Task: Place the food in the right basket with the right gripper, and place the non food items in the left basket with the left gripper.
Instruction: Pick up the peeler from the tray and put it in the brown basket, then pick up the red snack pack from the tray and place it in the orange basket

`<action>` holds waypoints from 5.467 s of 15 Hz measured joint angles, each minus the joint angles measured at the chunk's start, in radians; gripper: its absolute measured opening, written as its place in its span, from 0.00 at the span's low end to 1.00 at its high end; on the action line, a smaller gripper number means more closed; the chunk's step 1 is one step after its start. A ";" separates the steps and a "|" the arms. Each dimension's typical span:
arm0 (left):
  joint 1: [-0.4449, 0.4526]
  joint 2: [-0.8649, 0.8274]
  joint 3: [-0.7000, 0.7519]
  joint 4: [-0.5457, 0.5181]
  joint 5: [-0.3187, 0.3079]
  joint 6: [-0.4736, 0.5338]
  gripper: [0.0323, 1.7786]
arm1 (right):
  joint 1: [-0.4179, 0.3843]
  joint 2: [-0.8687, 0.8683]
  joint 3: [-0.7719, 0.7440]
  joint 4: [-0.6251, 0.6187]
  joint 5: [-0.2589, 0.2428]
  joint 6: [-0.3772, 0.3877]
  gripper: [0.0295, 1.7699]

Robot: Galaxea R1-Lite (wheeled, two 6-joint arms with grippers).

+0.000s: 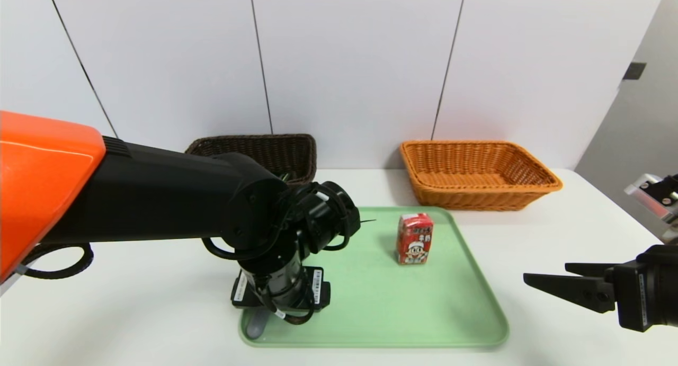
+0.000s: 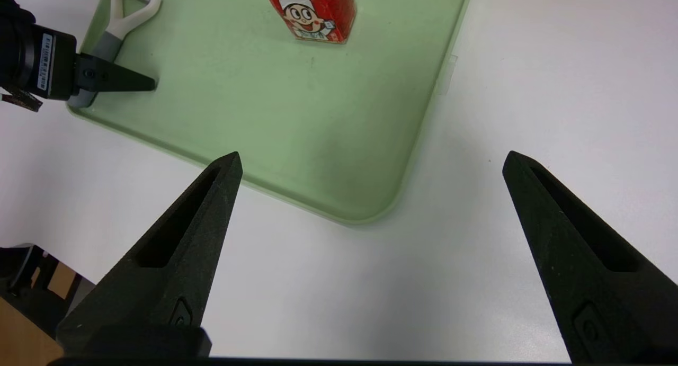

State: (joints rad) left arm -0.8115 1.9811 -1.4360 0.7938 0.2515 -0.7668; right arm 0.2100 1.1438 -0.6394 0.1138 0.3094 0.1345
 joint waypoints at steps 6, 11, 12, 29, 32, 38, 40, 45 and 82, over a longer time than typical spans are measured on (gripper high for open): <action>0.000 0.001 0.003 -0.004 0.003 0.001 0.60 | 0.000 -0.001 0.000 0.000 0.000 0.001 0.96; 0.000 0.003 0.001 -0.004 0.004 0.001 0.14 | 0.000 -0.001 -0.003 0.001 0.000 0.001 0.96; 0.000 0.003 0.001 -0.004 0.004 0.001 0.14 | 0.000 -0.001 -0.003 0.000 -0.001 0.001 0.96; 0.042 -0.236 -0.111 -0.085 0.009 0.377 0.14 | 0.000 -0.009 0.002 0.001 0.000 0.000 0.96; 0.137 -0.254 -0.112 -0.186 -0.005 0.591 0.14 | 0.000 -0.015 0.005 0.000 0.000 0.002 0.96; 0.309 -0.226 -0.115 -0.429 -0.076 0.990 0.14 | 0.000 -0.018 0.013 0.001 0.003 0.001 0.96; 0.351 -0.203 -0.116 -0.500 -0.095 1.106 0.14 | 0.000 -0.018 0.017 0.001 0.004 0.001 0.96; 0.452 -0.122 -0.116 -0.661 -0.098 1.385 0.14 | 0.000 -0.014 0.026 0.001 0.003 0.001 0.96; 0.377 -0.399 0.288 -0.339 0.014 0.563 0.93 | 0.104 0.153 -0.178 0.007 -0.043 0.004 0.96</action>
State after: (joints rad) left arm -0.4349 1.5823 -1.1479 0.4551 0.2660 -0.2034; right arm 0.3145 1.2968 -0.8172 0.1206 0.2664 0.1385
